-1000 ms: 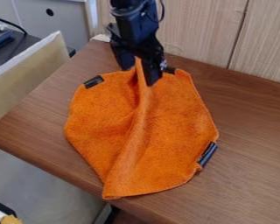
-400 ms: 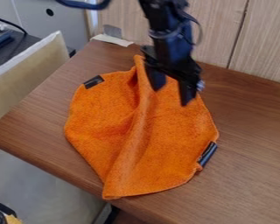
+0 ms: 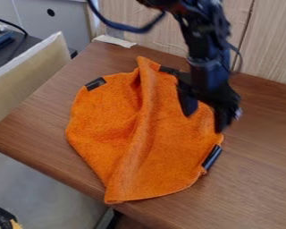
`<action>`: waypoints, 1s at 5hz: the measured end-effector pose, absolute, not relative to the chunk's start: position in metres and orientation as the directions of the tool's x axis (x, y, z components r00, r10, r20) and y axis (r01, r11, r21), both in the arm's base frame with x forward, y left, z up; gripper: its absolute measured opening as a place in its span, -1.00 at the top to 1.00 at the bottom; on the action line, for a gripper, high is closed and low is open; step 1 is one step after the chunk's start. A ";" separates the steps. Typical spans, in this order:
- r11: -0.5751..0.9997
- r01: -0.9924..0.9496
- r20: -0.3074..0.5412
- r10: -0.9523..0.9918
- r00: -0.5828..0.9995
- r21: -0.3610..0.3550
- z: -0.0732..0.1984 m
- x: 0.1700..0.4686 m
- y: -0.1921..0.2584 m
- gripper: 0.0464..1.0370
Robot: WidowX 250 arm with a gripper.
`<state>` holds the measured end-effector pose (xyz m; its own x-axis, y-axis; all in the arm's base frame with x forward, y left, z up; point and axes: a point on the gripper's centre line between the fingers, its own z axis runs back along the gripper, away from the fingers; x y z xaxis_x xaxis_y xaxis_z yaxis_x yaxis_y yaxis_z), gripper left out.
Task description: Fold the cloth from the right to the left
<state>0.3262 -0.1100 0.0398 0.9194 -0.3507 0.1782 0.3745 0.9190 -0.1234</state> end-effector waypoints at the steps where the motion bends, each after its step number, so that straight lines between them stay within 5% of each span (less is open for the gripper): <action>1: 0.914 0.388 0.144 -0.371 0.918 -0.122 0.027 0.317 -0.130 -0.92; 2: 0.908 0.400 0.114 -0.388 0.915 -0.122 0.013 0.308 -0.139 -0.81; 4: 0.936 0.344 0.076 -0.339 0.938 -0.077 0.001 0.302 -0.137 0.36; 5: 0.940 0.335 0.077 -0.330 0.941 -0.062 0.001 0.303 -0.134 0.75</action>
